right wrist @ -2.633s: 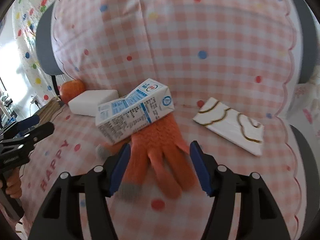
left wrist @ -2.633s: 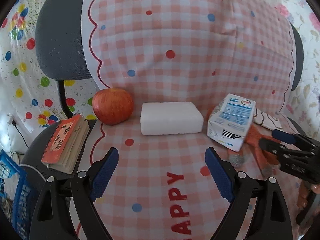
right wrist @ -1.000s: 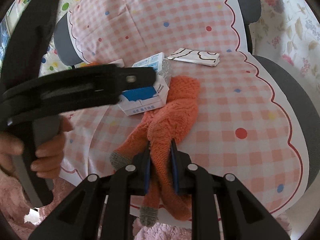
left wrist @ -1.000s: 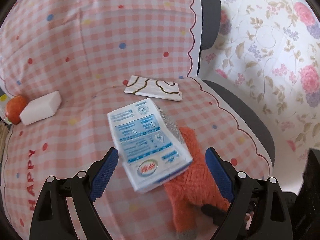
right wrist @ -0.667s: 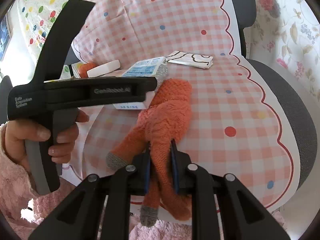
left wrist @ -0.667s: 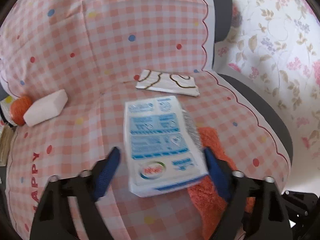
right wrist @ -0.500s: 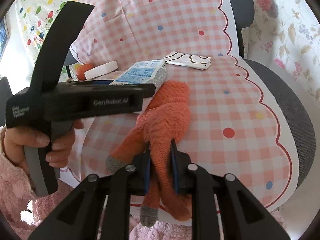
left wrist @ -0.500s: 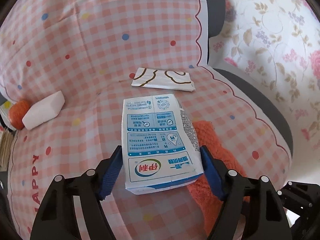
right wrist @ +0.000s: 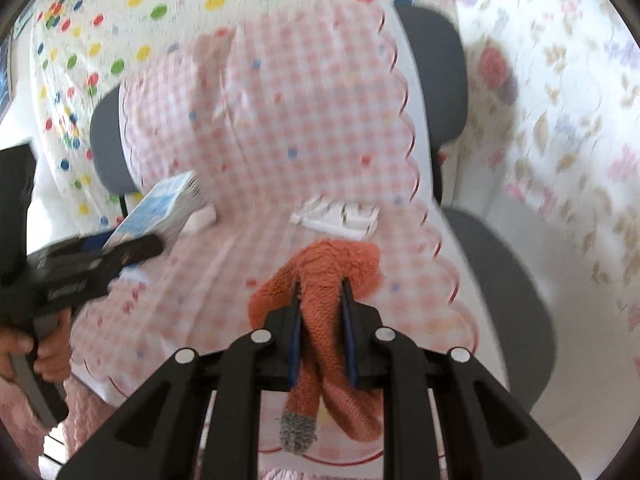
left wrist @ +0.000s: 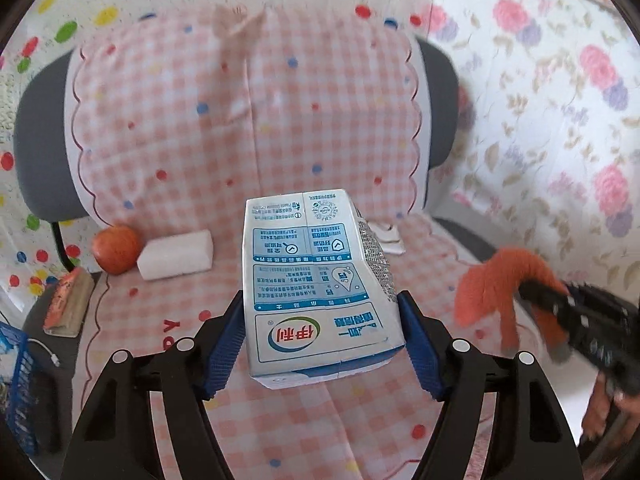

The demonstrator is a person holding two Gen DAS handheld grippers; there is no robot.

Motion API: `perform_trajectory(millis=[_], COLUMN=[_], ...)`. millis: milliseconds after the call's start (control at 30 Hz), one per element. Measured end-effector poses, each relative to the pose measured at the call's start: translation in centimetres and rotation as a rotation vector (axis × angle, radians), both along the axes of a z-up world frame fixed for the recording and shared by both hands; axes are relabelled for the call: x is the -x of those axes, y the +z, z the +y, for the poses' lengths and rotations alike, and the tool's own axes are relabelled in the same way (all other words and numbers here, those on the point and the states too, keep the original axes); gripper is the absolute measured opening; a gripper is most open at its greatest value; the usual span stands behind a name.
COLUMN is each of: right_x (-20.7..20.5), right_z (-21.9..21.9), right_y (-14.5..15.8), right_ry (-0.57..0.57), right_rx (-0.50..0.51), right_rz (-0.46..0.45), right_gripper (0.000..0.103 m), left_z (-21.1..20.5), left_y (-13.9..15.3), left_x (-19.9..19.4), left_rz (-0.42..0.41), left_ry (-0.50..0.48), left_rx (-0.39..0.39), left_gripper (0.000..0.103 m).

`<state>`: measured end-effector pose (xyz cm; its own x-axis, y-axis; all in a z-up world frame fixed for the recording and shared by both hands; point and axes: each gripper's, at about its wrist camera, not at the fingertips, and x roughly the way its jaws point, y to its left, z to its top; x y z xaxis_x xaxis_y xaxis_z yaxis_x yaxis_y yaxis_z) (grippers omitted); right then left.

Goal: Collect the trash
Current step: 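Carry the milk carton and orange glove over the pink bin with both grippers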

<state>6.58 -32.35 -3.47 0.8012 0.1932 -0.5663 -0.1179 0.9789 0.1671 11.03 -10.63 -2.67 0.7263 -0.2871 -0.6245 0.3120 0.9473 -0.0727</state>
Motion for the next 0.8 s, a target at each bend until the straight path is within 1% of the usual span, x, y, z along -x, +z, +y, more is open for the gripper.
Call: perform_trajectory(millis=[100,233,400,533,667,800], right_x=[1.1,3.1,5.9,8.3,10.9,14.0], right_z=[-0.8,-1.6,-2.6,-3.7,-5.1,-6.6], right_y=[1.7,2.3,1.5,0.6,0.0,-0.5], right_ry=[-0.024,-0.06,-0.107,-0.153,-0.209,-0.269], right_rx=[-0.017,-0.01,0.003,0.003,-0.01,-0.005], right_rz=[-0.029,-0.045,-0.03,-0.02,-0.024,-0.023], right_gripper=[0.016,0.016,0.016,0.016,0.016,0.016], left_z=[-0.1,-0.5,-2.0,-3.3,-5.1,-7.9], left_y=[1.0,1.3,0.3,-0.7,-1.4,-1.8], left_x=[1.6,3.9,6.3,8.0,9.4,11.3], left_rz=[-0.023,-0.037,-0.04,-0.049,-0.042,-0.044], left_ry=[-0.021,-0.057,-0.099,-0.13,-0.184,-0.272], left_rx=[0.025,0.055,0.061,0.041,0.053,0.067], left_gripper=[0.073,0.073,0.073,0.073,0.073,0.073])
